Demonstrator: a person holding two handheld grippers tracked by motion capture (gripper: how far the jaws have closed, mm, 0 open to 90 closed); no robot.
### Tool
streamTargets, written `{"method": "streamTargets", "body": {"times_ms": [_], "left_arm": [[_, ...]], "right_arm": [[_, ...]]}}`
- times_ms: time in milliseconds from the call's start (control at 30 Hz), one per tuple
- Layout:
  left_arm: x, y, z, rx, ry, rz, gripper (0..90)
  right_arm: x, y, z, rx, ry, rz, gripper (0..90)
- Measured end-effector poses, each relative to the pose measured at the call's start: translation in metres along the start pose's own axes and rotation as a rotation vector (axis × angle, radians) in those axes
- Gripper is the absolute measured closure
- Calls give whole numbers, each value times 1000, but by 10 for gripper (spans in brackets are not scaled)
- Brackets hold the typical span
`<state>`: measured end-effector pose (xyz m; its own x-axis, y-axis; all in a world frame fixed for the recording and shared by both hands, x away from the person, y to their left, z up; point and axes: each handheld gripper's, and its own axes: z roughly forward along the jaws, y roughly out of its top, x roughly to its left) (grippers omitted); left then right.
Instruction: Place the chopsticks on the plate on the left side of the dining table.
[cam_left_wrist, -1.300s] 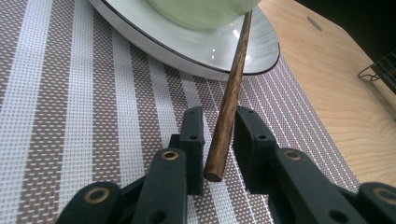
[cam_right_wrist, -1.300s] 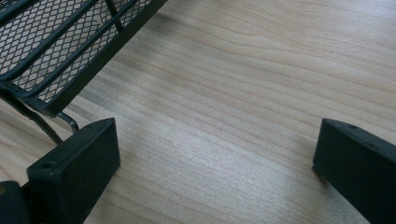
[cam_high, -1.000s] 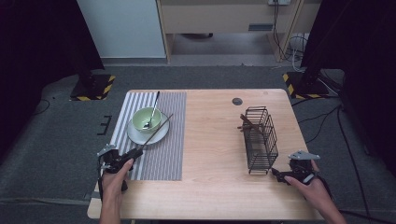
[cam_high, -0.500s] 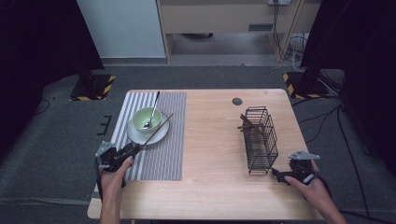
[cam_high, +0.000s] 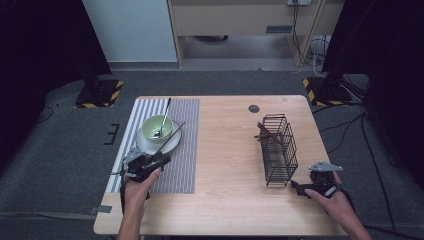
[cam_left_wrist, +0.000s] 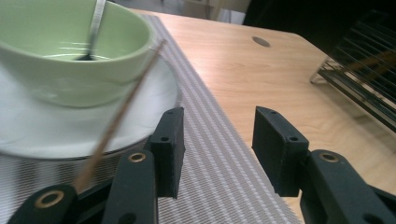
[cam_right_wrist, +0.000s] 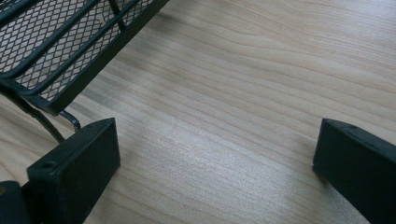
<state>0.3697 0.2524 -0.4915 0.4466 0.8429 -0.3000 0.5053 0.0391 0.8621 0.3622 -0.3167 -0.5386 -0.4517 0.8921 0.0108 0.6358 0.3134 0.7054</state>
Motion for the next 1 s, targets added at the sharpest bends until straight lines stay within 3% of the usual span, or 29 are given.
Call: {"method": "streamTargets", "body": {"times_ms": [400, 700, 1000], "left_arm": [[-52, 3, 36, 78, -150, 52, 521], [-81, 14, 57, 130, -215, 87, 523], [-111, 32, 78, 133, -269, 116, 524]], "right_arm": [[0, 0, 0, 0, 1, -1, 6], [0, 0, 0, 0, 1, -1, 6], [0, 0, 0, 0, 0, -1, 6]]}}
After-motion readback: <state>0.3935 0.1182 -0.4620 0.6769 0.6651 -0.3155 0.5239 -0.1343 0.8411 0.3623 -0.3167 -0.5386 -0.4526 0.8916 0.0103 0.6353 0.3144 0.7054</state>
